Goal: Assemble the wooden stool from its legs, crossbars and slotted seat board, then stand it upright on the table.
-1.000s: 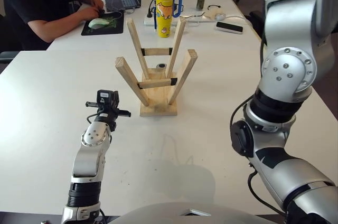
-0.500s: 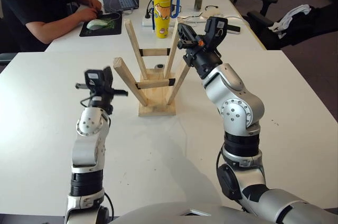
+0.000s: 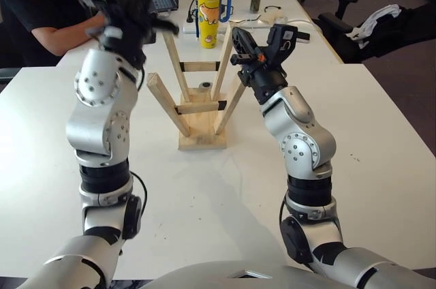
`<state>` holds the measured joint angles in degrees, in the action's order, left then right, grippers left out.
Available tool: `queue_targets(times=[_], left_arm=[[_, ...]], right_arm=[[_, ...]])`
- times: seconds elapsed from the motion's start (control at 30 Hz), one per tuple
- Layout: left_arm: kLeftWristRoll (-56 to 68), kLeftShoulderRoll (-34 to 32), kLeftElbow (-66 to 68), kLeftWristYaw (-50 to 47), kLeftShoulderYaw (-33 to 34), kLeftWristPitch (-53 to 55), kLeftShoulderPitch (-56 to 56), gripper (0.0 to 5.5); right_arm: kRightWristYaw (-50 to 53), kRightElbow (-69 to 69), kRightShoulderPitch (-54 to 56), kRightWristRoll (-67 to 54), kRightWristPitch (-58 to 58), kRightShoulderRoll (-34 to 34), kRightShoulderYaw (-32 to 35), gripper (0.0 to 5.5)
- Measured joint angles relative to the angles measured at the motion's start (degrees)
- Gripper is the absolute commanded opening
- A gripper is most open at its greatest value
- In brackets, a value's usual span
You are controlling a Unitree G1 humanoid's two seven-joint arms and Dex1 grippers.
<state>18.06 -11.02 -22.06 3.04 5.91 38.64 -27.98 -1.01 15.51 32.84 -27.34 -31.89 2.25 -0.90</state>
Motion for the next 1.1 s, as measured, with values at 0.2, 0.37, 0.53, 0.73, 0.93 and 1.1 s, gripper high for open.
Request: queue_targets(times=[0.2,0.37,0.53,0.73,0.93,1.1], left_arm=[[2.36,1.74,-0.18,-0.56,1.49,2.34,-0.43,0.0],[-1.33,0.75,3.44,-0.33,0.71,-4.42,-2.1,0.0],[-3.28,-1.52,4.22,2.83,0.58,-10.51,-2.65,0.0],[3.94,-2.83,2.46,13.03,0.23,-13.38,-4.53,0.0],[15.24,-7.92,0.2,29.89,-5.16,-5.91,-1.36,0.0],[11.21,-19.54,3.33,42.57,-14.76,-2.97,6.46,0.0]], right_arm=[[1.86,-1.98,-1.02,0.46,-3.21,0.78,0.44,0.02],[0.4,1.69,-0.49,-3.65,-1.14,1.45,4.99,0.02],[-0.85,1.89,1.89,-8.84,1.64,-2.29,14.22,0.02],[-14.92,-22.99,3.81,-4.2,7.36,-14.58,15.97,0.02],[-37.8,-51.96,11.43,0.12,19.23,-17.26,12.22,0.02],[-56.23,-76.07,22.85,3.84,26.36,-17.78,10.93,0.02]])
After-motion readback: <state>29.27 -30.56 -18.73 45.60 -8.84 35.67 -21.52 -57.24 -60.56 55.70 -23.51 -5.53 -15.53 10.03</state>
